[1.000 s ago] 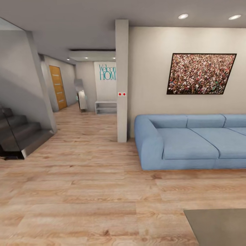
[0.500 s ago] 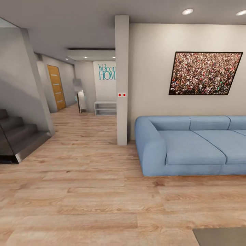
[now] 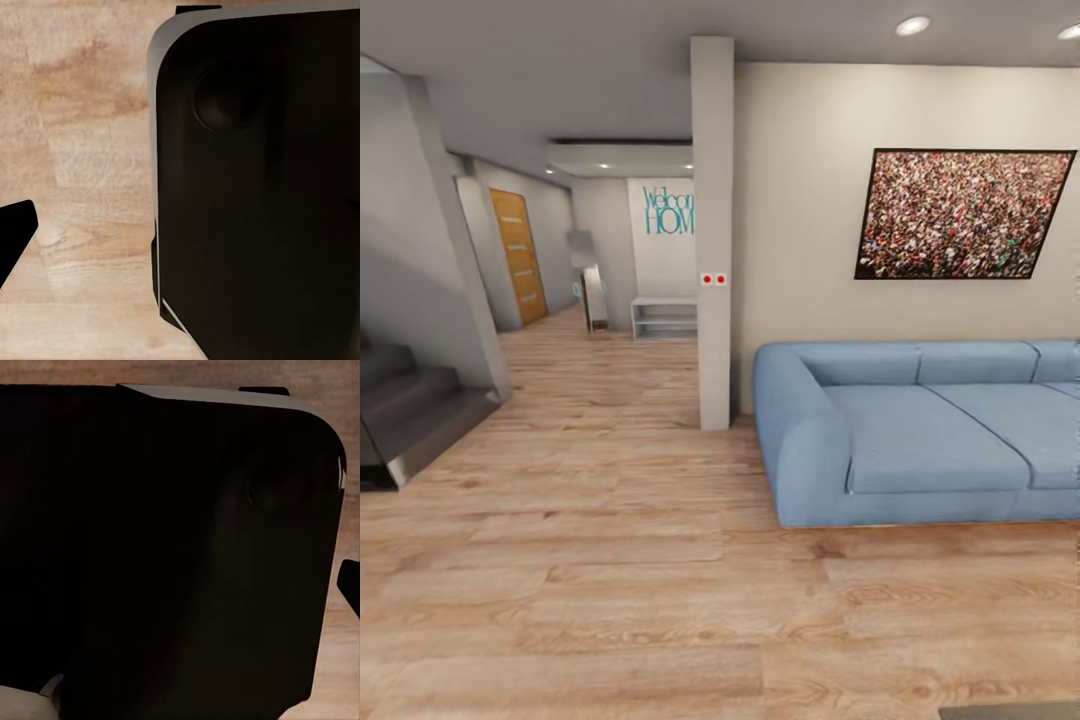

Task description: Turn on the radio receiver that's on the table in the living room.

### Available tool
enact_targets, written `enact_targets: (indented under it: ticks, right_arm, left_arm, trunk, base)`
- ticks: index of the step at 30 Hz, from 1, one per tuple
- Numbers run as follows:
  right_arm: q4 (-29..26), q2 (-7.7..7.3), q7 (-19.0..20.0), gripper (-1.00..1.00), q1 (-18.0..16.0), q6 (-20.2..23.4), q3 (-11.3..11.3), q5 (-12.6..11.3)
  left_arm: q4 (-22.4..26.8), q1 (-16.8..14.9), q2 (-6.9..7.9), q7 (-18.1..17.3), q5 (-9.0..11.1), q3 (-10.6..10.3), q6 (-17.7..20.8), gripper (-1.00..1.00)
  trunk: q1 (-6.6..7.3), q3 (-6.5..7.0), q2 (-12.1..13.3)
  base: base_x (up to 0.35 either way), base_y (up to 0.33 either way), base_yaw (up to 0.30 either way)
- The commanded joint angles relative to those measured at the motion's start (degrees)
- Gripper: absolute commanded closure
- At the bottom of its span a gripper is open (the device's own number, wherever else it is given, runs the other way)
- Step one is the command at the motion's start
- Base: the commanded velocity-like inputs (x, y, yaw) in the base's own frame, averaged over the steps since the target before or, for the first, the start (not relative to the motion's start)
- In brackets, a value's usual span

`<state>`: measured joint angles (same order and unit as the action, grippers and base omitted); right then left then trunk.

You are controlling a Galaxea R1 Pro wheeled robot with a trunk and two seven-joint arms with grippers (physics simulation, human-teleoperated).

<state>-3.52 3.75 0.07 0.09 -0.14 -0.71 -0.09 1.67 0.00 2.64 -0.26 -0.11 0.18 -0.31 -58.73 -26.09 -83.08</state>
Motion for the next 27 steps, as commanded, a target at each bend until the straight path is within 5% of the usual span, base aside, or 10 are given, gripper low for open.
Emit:
enact_targets:
  ticks: [1, 27]
  right_arm:
    - [0.00, -0.01, 0.01, -1.00, 0.00, 0.00, 0.00, 0.00]
    - [0.00, -0.05, 0.01, -1.00, 0.00, 0.02, 0.00, 0.00]
  left_arm:
    - [0.00, 0.00, 0.00, 0.00, 0.00, 0.00, -0.01, -1.00]
    - [0.00, 0.00, -0.09, 0.00, -0.04, 0.00, -0.01, -1.00]
  trunk:
    - [0.00, 0.00, 0.00]
    - [0.00, 0.00, 0.00]
  base:
    - [0.015, 0.000, -0.181]
    - [0.001, 0.000, -0.260]
